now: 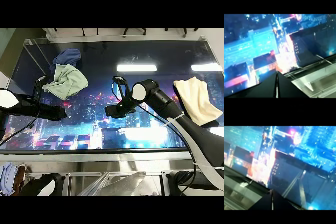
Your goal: Fold the shirts.
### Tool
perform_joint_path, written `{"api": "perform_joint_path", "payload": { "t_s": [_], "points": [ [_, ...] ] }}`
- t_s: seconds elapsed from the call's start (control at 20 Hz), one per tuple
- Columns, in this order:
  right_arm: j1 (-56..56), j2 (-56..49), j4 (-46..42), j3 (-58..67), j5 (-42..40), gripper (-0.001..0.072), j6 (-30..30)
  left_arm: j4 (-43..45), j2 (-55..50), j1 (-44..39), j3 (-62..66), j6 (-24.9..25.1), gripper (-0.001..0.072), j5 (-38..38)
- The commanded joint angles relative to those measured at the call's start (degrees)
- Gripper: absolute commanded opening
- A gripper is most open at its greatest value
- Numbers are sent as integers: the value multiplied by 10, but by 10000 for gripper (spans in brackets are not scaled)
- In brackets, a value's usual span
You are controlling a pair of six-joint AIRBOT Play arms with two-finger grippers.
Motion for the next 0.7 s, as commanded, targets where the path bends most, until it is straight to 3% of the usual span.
{"api": "perform_joint_path", "payload": {
  "t_s": [0.0, 0.25, 0.4, 0.65],
  "points": [
    [0, 0, 0, 0, 0, 34, 0, 0, 0, 0, 0, 0, 14, -1],
    [0, 0, 0, 0, 0, 34, 0, 1, 0, 0, 0, 0, 14, 32],
    [0, 0, 0, 0, 0, 34, 0, 0, -7, 11, 3, -18, 13, 104],
    [0, 0, 0, 0, 0, 34, 0, 0, -125, 89, 104, -33, 14, 148]
  ]
}}
